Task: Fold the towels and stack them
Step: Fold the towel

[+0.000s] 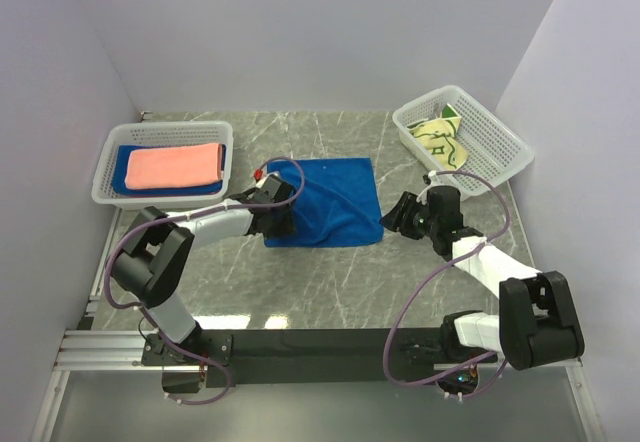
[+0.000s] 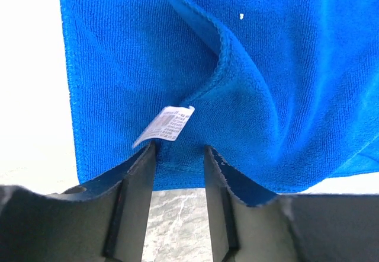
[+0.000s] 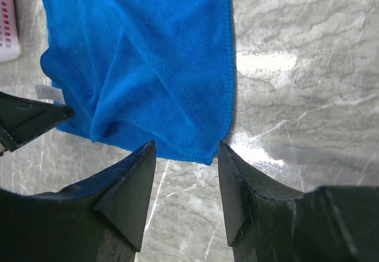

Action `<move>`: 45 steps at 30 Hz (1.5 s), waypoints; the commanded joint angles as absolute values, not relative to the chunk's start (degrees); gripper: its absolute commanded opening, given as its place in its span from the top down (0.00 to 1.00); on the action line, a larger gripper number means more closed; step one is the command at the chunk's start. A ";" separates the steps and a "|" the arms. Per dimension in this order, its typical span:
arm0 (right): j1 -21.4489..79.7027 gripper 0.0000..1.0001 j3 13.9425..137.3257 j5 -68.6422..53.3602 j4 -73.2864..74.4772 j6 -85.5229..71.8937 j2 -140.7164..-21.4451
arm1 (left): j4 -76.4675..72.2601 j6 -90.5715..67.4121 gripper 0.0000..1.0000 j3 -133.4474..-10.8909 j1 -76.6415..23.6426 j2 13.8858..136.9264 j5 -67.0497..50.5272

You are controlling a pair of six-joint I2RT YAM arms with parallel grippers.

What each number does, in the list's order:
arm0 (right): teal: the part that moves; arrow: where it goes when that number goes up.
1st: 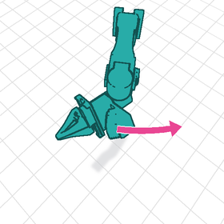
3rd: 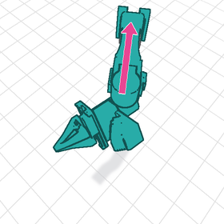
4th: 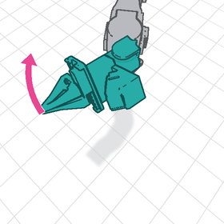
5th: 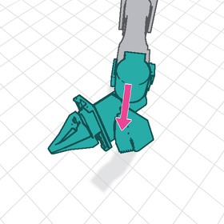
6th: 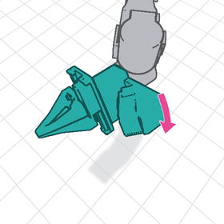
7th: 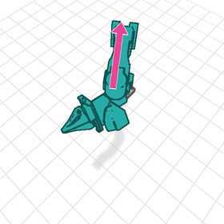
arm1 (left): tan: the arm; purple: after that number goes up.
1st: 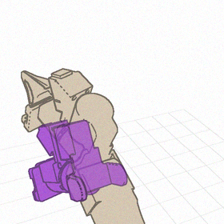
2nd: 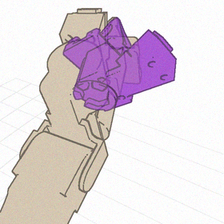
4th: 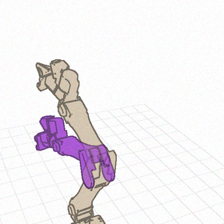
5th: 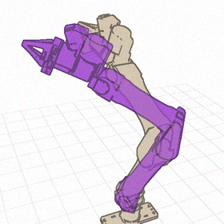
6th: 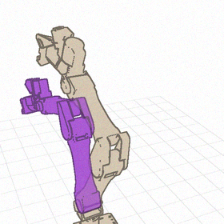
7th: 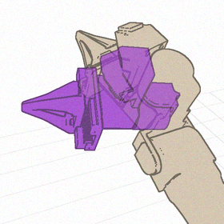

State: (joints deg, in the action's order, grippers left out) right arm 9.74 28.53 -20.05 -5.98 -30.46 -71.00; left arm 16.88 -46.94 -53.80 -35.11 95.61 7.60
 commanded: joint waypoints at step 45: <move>9.58 0.59 27.33 -23.64 -8.97 -36.12 -84.90 | 18.28 -48.34 0.91 -56.69 -37.00 93.69 11.95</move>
State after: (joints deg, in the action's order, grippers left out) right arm 9.72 27.75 -23.86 -10.92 -35.97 -83.53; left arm 18.76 -47.75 -56.75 -36.80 95.59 10.83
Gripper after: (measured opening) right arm 0.411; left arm 0.104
